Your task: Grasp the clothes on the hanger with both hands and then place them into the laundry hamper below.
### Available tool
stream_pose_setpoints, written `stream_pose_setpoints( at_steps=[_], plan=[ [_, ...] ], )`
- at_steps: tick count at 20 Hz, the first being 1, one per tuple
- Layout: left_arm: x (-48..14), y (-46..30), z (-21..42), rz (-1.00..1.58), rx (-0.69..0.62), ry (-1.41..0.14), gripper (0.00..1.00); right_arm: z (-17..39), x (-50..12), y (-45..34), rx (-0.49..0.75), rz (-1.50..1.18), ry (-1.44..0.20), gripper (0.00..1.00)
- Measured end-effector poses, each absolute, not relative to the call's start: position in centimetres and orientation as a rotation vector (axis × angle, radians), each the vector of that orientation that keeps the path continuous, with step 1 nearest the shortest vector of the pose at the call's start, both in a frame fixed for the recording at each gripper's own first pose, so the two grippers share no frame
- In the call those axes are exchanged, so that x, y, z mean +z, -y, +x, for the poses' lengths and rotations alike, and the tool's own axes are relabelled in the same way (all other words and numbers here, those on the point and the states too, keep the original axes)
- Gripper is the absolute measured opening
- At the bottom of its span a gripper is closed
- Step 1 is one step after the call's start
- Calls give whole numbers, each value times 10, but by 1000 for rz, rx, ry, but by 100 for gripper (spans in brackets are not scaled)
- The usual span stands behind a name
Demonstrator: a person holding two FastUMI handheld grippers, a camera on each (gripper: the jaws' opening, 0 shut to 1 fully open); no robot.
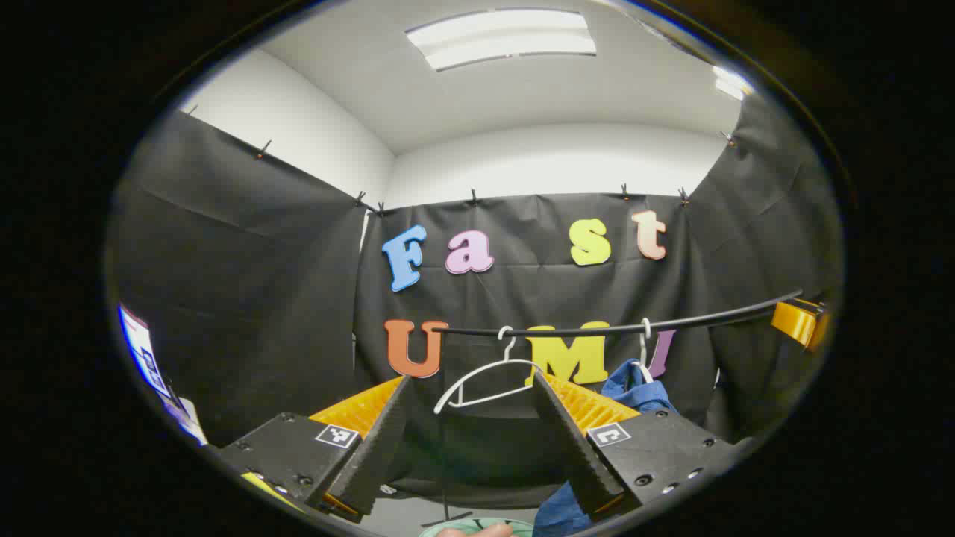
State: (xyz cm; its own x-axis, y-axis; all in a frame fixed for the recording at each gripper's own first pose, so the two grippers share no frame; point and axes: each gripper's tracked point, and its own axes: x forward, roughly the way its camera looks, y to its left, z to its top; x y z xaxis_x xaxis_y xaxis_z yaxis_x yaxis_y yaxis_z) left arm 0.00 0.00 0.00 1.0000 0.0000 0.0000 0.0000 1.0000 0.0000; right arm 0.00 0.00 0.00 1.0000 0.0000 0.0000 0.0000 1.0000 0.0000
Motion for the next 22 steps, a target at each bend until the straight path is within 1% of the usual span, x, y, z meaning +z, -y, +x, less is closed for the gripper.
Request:
stream_pose_setpoints(
  at_steps=[4, 5, 6, 7, 8, 9, 10, 12, 13, 14, 16, 22],
  plan=[
    [-9, 4, 5, 21, -23, -27, 96, 11, -18, 3, -35, -10, -37, 98],
    [-11, 6, 6, 27, -29, -31, 100, 11, -22, 7, -41, -8, -46, 98],
    [-12, 6, 8, 32, -29, -31, 100, 12, -25, 11, -47, -11, -54, 98],
    [-14, 6, 8, 33, -28, -32, 96, 15, -29, 12, -52, -16, -61, 99],
    [-14, 8, 8, 26, -34, -34, 100, 16, -33, 15, -57, -25, -69, 98],
    [-15, 10, 8, 15, -46, -35, 96, 18, -36, 15, -57, -37, -76, 98],
    [-15, 14, 9, 8, -56, -33, 96, 19, -39, 15, -58, -51, -84, 98],
    [-19, 20, 11, 8, -74, -41, 100, 22, -43, 13, -56, -71, -89, 99],
    [-21, 24, 11, 11, -86, -46, 100, 22, -44, 12, -57, -70, -89, 99],
    [-23, 29, 11, 9, -97, -48, 92, 24, -45, 12, -62, -65, -86, 99],
    [-29, 40, 11, -17, -123, -66, 100, 27, -50, 16, -83, -53, -81, 98],
    [-48, 85, 11, -83, -212, -141, 100, 38, -70, 30, -128, -22, -106, 99]
  ],
)
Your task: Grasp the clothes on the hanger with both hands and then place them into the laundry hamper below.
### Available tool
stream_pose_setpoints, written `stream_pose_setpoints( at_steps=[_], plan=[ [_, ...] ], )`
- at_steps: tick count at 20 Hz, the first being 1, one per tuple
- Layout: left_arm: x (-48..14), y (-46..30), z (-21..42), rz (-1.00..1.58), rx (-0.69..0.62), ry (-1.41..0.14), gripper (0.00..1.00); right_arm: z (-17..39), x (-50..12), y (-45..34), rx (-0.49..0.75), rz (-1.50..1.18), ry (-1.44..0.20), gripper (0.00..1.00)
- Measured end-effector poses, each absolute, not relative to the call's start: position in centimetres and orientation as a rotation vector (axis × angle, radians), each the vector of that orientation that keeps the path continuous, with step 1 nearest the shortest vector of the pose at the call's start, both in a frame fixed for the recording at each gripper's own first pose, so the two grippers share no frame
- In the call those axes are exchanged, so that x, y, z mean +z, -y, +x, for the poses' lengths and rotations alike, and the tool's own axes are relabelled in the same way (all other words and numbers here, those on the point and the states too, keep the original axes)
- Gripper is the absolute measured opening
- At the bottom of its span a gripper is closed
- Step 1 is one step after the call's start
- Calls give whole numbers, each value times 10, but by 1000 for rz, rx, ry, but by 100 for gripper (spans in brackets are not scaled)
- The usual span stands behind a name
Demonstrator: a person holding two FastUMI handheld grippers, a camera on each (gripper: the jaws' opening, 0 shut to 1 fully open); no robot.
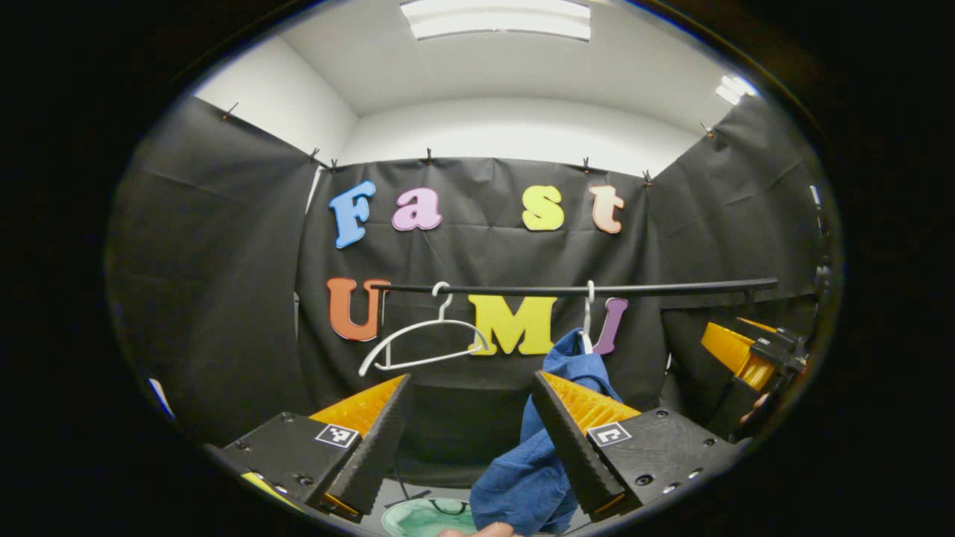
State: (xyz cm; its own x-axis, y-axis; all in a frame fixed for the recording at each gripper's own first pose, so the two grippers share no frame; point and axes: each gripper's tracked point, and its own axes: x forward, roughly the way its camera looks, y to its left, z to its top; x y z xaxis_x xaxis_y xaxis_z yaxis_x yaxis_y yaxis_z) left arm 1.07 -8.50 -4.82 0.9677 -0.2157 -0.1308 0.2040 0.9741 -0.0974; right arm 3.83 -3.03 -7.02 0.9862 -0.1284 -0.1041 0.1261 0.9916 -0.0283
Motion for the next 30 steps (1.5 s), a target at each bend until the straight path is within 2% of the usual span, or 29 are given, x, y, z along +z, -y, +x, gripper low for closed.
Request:
stream_pose_setpoints(
  at_steps=[8, 9, 11, 17, 18, 19, 20, 21, 22, 23, 24, 25, 27, 28, 29, 30],
  plan=[
    [-43, 163, 3, -98, -368, -154, 100, 50, -98, 51, -152, -30, -156, 99],
    [-45, 172, 1, -105, -387, -158, 96, 50, -100, 54, -153, -30, -161, 99],
    [-49, 183, -2, -109, -406, -175, 100, 50, -101, 58, -146, -30, -163, 99],
    [-67, 197, -3, -144, -369, -234, 100, 46, -105, 70, -112, -73, -169, 97],
    [-71, 204, -5, -140, -371, -248, 96, 46, -106, 70, -101, -87, -171, 97],
    [-74, 209, -6, -129, -367, -253, 100, 46, -107, 69, -88, -101, -171, 97],
    [-77, 212, -5, -121, -356, -259, 96, 45, -107, 67, -73, -109, -170, 98],
    [-81, 214, -5, -119, -346, -266, 100, 46, -108, 66, -60, -112, -168, 97],
    [-87, 214, -3, -120, -336, -280, 96, 47, -110, 66, -55, -114, -168, 97],
    [-94, 214, 0, -122, -327, -295, 100, 47, -113, 67, -57, -116, -173, 97],
    [-100, 211, 3, -123, -316, -311, 100, 45, -115, 68, -63, -116, -181, 97],
    [-105, 208, 6, -126, -306, -327, 96, 44, -116, 68, -66, -111, -183, 97],
    [-113, 202, 13, -133, -290, -349, 95, 45, -116, 65, -78, -101, -181, 97],
    [-115, 199, 18, -130, -280, -355, 91, 46, -117, 65, -88, -101, -179, 97],
    [-117, 195, 23, -125, -271, -355, 91, 47, -117, 65, -99, -103, -179, 97],
    [-118, 193, 28, -120, -264, -356, 100, 49, -119, 65, -111, -105, -182, 98]
  ],
)
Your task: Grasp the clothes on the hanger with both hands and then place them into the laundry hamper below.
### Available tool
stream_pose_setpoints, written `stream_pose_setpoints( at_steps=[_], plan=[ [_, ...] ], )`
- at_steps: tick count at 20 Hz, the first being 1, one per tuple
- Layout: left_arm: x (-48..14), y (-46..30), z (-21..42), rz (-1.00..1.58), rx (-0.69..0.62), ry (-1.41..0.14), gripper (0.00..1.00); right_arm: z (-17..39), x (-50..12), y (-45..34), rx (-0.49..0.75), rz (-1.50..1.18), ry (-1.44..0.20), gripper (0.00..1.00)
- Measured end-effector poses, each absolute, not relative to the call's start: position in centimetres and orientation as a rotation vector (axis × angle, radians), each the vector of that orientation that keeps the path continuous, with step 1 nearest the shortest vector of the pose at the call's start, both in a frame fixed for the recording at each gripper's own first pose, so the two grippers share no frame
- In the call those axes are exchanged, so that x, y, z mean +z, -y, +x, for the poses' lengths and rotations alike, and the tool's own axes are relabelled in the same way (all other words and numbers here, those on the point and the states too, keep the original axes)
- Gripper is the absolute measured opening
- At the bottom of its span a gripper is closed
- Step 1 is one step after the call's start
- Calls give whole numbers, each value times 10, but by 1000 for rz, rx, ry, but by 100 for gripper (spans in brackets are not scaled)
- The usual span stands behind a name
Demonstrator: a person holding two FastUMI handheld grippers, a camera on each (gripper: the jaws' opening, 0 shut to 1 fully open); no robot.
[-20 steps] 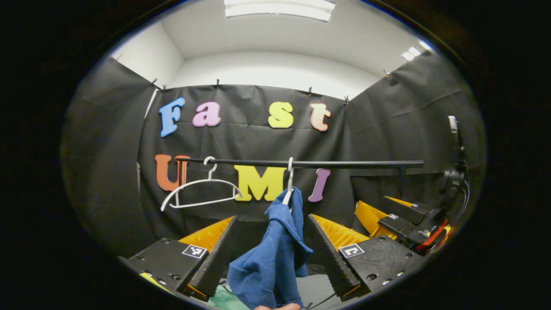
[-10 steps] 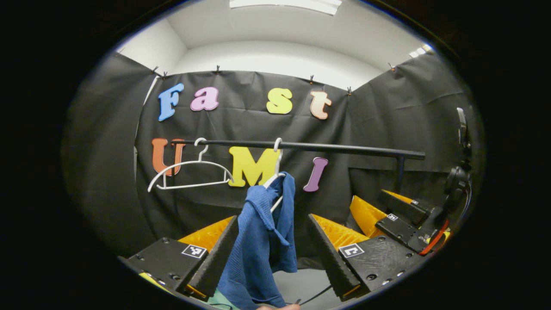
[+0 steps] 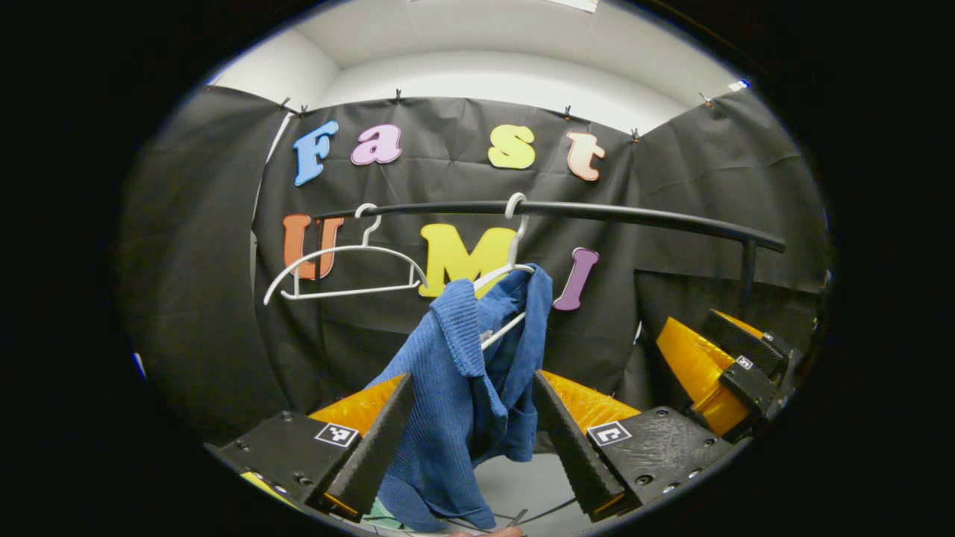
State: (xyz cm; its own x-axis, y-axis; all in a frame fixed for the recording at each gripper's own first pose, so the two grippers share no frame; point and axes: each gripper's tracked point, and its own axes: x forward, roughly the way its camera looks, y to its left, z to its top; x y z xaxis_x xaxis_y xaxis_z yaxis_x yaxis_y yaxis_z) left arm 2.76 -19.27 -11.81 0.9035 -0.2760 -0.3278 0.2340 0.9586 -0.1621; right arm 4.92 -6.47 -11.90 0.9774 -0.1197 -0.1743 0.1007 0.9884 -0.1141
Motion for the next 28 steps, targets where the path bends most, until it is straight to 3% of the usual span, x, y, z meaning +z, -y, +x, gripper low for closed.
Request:
stream_pose_setpoints(
  at_steps=[12, 13, 14, 17, 20, 28],
  plan=[
    [-152, 149, 90, -89, -204, -399, 100, 97, -165, 41, -212, -146, -273, 99],
    [-154, 147, 96, -89, -202, -398, 91, 104, -168, 39, -226, -149, -278, 97],
    [-155, 143, 102, -86, -196, -396, 100, 111, -171, 37, -232, -156, -283, 97],
    [-159, 139, 114, -94, -191, -399, 96, 128, -182, 31, -272, -207, -303, 98],
    [-161, 136, 128, -98, -182, -400, 100, 143, -189, 31, -324, -246, -316, 98],
    [-172, 128, 152, -121, -107, -429, 98, 165, -192, 65, -513, -272, -301, 96]
  ],
)
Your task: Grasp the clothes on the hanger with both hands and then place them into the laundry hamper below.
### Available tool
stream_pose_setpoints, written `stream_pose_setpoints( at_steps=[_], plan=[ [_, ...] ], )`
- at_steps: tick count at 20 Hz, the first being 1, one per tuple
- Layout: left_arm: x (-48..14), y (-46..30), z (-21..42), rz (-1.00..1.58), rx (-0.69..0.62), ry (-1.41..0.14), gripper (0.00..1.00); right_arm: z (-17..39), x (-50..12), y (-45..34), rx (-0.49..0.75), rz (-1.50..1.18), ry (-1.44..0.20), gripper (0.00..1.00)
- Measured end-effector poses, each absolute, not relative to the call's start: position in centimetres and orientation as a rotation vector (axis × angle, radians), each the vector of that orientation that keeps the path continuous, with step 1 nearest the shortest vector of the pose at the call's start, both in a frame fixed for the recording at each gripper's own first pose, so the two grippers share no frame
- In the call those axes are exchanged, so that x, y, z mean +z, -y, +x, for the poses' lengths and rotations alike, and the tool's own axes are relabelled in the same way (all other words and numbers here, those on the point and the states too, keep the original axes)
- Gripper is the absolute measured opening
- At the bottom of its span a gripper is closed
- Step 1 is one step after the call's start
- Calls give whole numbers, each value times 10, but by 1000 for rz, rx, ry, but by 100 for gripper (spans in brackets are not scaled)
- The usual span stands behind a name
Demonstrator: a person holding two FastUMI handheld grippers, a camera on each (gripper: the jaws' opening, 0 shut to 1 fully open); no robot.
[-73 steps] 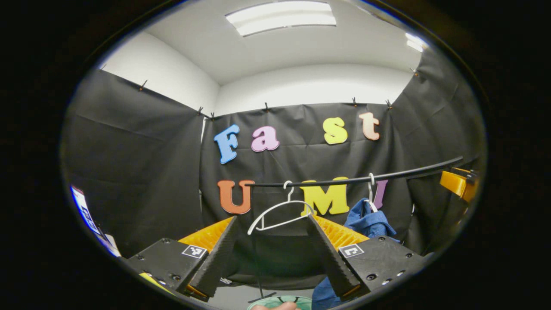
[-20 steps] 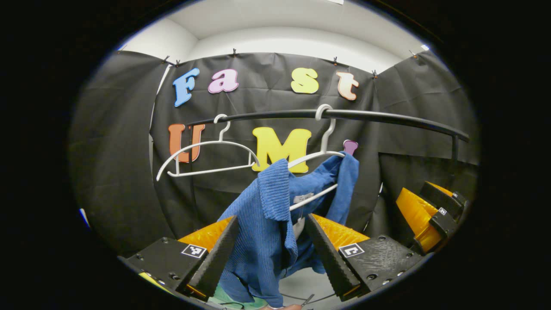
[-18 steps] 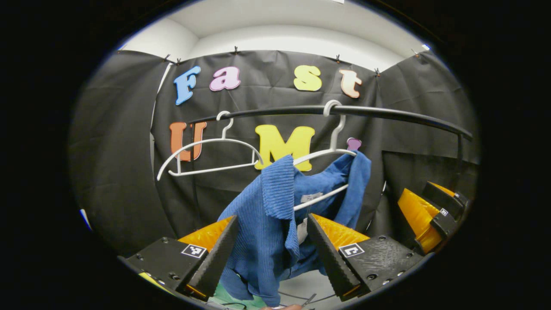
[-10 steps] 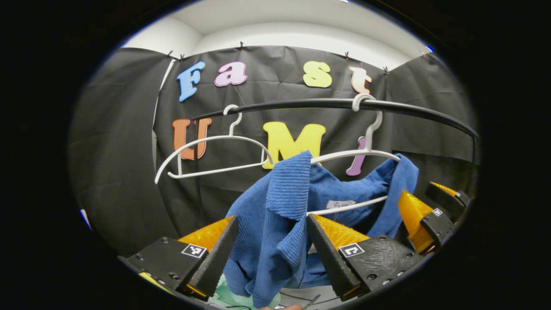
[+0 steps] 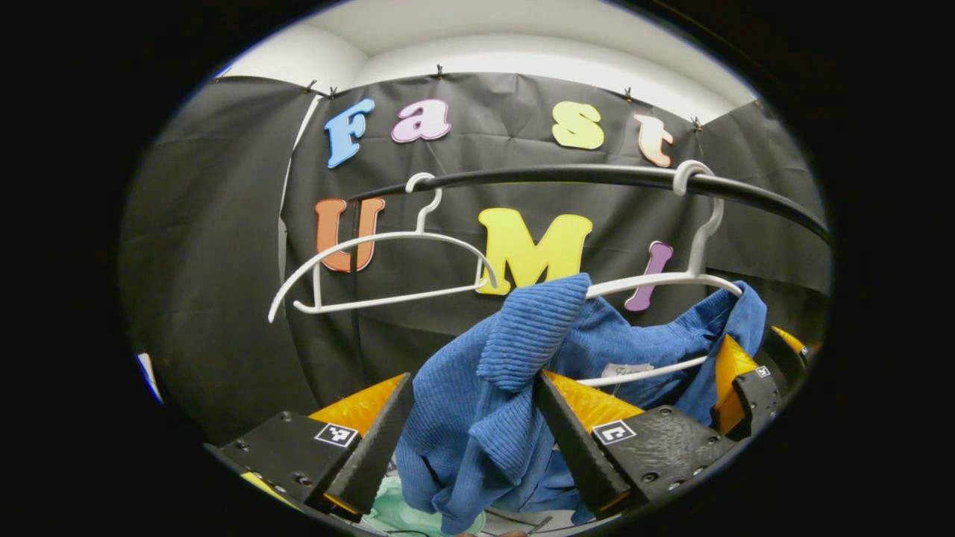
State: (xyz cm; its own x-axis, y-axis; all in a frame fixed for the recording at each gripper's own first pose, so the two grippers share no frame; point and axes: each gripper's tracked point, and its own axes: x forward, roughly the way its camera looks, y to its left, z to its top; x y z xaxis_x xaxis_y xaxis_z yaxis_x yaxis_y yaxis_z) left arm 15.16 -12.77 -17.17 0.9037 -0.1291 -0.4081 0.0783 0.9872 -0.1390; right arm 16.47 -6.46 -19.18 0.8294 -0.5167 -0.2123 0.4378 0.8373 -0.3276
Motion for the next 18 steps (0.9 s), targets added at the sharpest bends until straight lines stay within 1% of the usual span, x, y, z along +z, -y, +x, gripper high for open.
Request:
stream_pose_setpoints(
  at_steps=[1, 3, 5, 6, 7, 8, 9, 10, 11, 12, 13, 14, 15, 16, 17, 18],
  plan=[
    [-172, 126, 153, -115, -112, -438, 100, 166, -195, 68, -532, -281, -304, 90],
    [-170, 129, 156, -107, -120, -431, 87, 166, -195, 75, -555, -302, -297, 82],
    [-170, 130, 159, -90, -123, -427, 75, 166, -193, 84, -580, -319, -285, 64],
    [-171, 130, 159, -83, -124, -429, 63, 167, -195, 87, -578, -324, -287, 58],
    [-171, 134, 159, -88, -144, -431, 52, 168, -196, 89, -571, -327, -287, 45],
    [-169, 136, 158, -82, -149, -429, 41, 169, -196, 90, -567, -328, -288, 40],
    [-168, 139, 158, -73, -168, -426, 30, 170, -196, 94, -566, -330, -284, 31],
    [-167, 140, 157, -63, -190, -423, 19, 169, -194, 97, -568, -332, -278, 28],
    [-166, 140, 157, -57, -211, -421, 16, 167, -193, 100, -569, -334, -271, 19],
    [-169, 138, 158, -61, -231, -425, 10, 166, -191, 101, -569, -335, -259, 17],
    [-166, 134, 154, -56, -252, -434, 5, 164, -188, 106, -581, -339, -252, 13],
    [-164, 131, 153, -56, -271, -437, 11, 162, -186, 114, -606, -342, -250, 11],
    [-159, 128, 153, -50, -284, -435, 11, 158, -186, 127, -640, -347, -258, 8],
    [-155, 124, 153, -36, -297, -434, 7, 156, -186, 136, -658, -343, -268, 7],
    [-152, 122, 150, -26, -314, -432, 7, 154, -189, 142, -668, -326, -287, 7],
    [-147, 119, 148, -15, -334, -427, 11, 152, -192, 148, -678, -305, -301, 8]
  ],
)
